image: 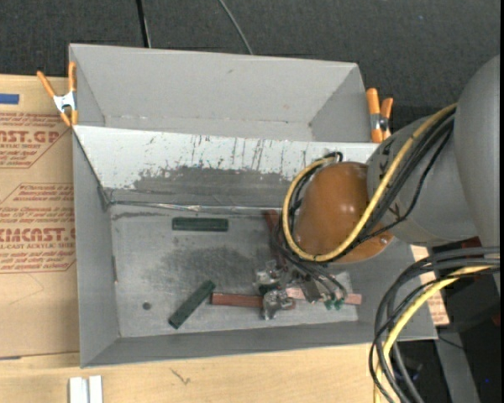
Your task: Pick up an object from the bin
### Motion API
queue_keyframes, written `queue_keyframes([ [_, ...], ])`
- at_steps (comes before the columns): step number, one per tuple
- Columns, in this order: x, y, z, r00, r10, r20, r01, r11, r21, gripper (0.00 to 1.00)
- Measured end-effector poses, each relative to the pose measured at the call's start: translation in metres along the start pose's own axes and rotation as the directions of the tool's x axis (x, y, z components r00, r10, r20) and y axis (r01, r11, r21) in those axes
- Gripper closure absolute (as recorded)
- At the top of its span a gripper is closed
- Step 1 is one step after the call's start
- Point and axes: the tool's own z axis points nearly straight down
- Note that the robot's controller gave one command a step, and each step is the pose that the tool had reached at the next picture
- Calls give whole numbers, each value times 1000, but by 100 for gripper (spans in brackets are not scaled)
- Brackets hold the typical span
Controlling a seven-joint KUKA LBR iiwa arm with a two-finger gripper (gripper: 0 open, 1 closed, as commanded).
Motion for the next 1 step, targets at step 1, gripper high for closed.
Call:
queue_keyframes([
  [1,-8,-18,-146,999,-48,7,48,999,1,100],
])
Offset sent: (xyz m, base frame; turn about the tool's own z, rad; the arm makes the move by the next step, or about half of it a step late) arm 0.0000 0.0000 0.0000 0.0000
